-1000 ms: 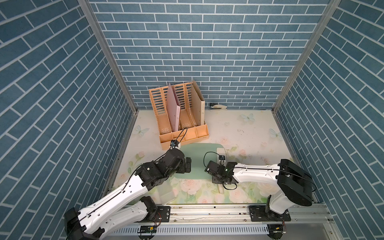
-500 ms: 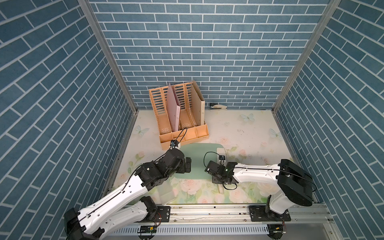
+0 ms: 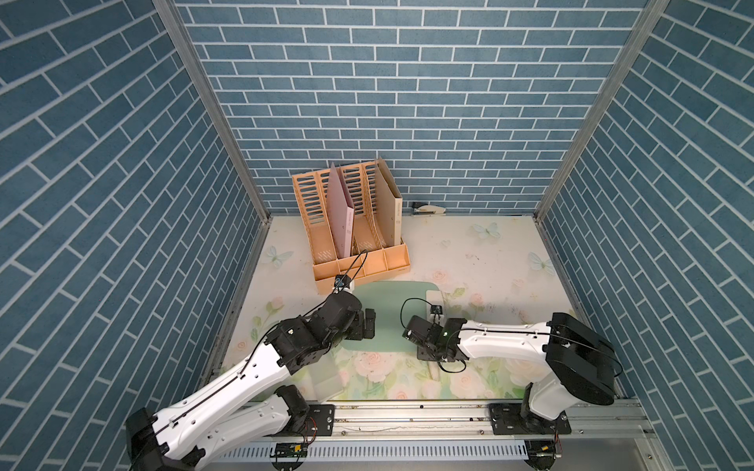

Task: Align the knife with the edge of the cutting board
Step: Place the knife at the edge of the cutting board.

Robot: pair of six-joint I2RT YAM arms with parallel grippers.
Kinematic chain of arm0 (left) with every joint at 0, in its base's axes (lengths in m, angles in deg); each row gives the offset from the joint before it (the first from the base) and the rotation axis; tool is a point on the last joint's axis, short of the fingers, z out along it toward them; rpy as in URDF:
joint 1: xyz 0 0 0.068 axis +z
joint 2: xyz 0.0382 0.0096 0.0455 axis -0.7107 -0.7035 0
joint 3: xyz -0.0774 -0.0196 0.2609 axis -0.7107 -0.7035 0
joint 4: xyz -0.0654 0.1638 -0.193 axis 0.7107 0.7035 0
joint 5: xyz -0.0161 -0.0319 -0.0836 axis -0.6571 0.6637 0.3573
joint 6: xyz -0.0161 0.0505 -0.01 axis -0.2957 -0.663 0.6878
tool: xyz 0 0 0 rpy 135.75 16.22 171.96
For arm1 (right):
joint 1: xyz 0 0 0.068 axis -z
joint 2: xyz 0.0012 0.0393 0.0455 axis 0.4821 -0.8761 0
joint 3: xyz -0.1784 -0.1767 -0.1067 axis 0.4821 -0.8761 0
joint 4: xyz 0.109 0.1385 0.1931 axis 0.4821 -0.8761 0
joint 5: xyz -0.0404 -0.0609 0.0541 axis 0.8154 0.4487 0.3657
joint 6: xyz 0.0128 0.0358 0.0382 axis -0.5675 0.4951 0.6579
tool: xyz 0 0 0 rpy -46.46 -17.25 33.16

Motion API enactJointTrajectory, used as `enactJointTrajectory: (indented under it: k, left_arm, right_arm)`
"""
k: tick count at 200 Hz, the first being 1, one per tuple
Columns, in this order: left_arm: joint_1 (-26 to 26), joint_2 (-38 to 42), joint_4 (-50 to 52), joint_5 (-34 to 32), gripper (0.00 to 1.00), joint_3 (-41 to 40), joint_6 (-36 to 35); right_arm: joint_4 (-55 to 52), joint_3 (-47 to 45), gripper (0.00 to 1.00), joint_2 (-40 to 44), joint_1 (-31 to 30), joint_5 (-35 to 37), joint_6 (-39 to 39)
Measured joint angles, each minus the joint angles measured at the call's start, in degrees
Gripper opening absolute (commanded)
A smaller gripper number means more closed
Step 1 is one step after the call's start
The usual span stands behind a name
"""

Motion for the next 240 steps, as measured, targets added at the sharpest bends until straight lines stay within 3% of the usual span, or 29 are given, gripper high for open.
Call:
enactJointTrajectory:
  k: [106,130,240]
  left_arm:
    - [0.0,-0.04,-0.04,0.13,1.0,0.0,-0.02]
    - [0.0,-0.07,-0.17,0.5,1.0,0.0,-0.07]
    - [0.0,-0.37,-0.15,0.5,1.0,0.0,-0.24]
  right_arm:
    - [0.02,0.0,0.02,0.0,0.09,-0.17,-0.02]
    - [0.07,-0.04,0.11,0.0,0.11,-0.22,-0.02]
    - [0.46,-0.35,0.25,0.17,0.11,-0.37,-0.07]
